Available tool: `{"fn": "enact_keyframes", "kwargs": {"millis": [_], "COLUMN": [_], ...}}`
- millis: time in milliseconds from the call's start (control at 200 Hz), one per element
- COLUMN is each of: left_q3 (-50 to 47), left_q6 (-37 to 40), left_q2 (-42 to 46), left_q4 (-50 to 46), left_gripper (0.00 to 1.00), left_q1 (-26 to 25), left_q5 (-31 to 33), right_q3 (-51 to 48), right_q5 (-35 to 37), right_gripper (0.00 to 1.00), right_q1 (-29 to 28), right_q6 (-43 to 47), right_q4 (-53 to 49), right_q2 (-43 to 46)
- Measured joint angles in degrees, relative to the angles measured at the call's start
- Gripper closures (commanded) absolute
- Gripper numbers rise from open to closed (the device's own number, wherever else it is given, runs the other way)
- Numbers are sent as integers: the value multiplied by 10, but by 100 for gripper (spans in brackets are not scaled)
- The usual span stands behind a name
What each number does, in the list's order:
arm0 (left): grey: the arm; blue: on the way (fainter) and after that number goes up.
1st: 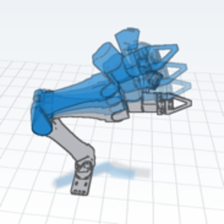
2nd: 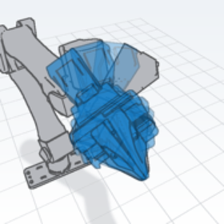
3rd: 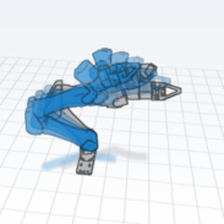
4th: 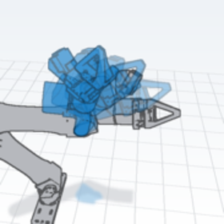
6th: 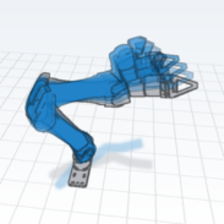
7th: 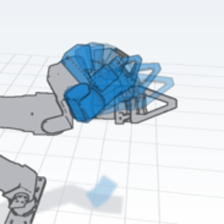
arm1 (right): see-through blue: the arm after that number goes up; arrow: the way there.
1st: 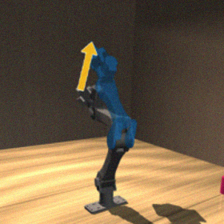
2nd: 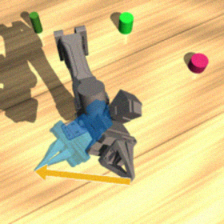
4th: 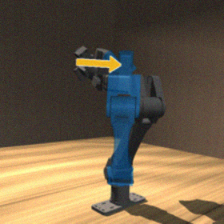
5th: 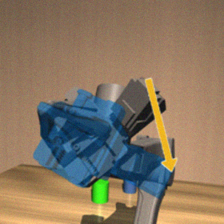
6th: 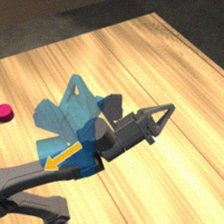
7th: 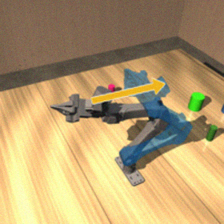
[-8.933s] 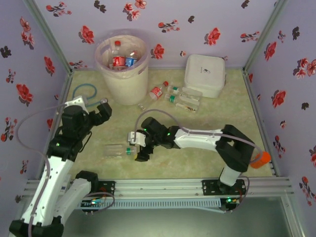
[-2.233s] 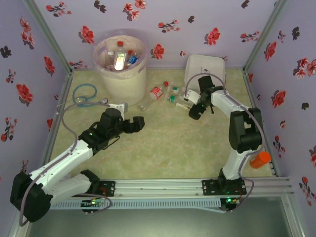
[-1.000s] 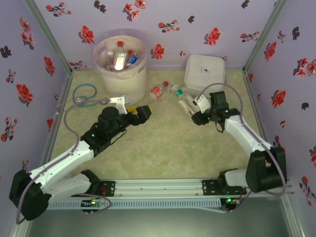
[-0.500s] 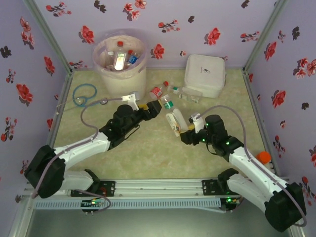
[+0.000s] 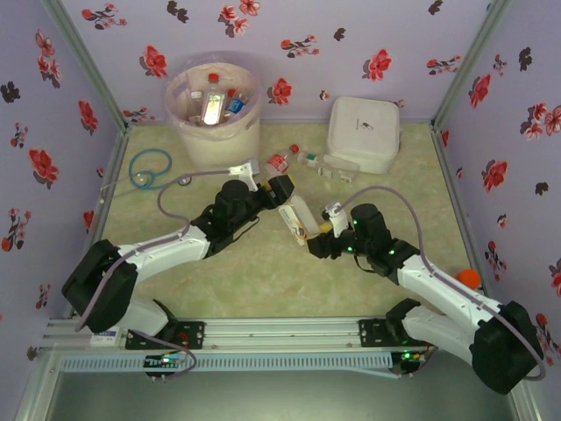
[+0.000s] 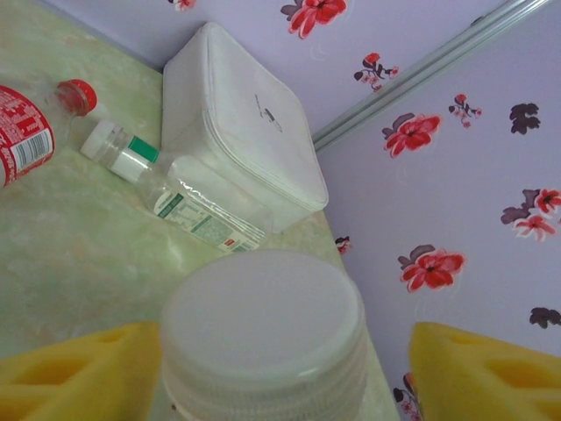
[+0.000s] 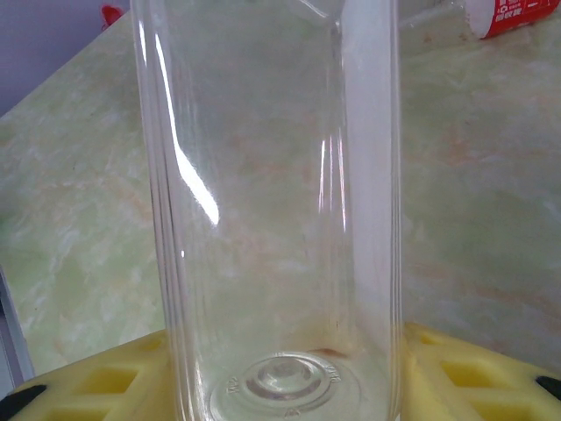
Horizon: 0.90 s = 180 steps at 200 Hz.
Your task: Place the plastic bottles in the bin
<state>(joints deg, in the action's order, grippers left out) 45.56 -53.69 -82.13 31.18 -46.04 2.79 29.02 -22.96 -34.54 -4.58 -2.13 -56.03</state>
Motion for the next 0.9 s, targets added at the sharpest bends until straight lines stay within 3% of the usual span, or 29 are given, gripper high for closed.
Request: {"fn": "enact_keyframes", "kwargs": {"millis": [145,200,305,380,430,670,900], "left_q3": [4,6,11,23,35,190,424], "left_q6": [3,3,11,23,35,144,245], "left_q2": [0,1,12,24,33,94,112], "left_q4": [-7,-16,-38,-64,-85,-231,-330], "left_gripper": [58,63,69,72,75,79,98], "left_q1": [1,2,5,9,14,78,196], "left_q5": [0,0,0,-3,-4,-15,-24], "right_q3": [0,0,0,4,8,31,33], "right_q5": [0,0,-2,-4,-1,75,113], "right_gripper": [73,55,40,12,1,1,1], "right_q1": [0,-1,-2,-3,-4,-3,-3], "right_q6": [0,0,0,1,3,5,-2], "right_q4": [11,14,19,24,23,21,16], "right_q2": [-10,-13,-15,-15,-15,-10,-15]}}
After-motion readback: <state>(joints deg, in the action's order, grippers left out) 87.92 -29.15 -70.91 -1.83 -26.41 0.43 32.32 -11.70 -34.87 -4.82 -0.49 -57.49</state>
